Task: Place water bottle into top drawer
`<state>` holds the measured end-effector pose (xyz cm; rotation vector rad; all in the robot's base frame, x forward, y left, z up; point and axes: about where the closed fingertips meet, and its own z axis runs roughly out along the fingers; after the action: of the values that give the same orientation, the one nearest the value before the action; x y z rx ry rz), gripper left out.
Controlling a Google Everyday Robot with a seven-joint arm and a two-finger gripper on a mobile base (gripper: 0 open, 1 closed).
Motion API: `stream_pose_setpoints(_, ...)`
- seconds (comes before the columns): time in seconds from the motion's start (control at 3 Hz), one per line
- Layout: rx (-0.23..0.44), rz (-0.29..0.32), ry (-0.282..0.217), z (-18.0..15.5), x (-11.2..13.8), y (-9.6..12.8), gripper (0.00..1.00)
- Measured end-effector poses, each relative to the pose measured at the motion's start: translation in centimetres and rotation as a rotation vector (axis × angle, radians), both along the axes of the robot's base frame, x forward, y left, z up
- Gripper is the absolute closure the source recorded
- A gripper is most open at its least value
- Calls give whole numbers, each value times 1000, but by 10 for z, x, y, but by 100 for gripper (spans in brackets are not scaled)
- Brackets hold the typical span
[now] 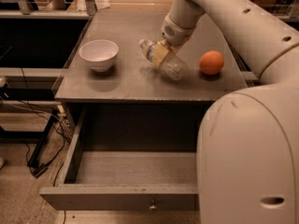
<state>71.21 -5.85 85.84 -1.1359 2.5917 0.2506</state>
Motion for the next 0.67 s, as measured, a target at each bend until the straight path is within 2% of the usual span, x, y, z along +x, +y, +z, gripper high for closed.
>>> stream_pose_setpoints(0.33,14,-31,-42,20,-29,-26,100)
stream_pose_setpoints(0.67,14,-31,-43,20,-29,-26,100)
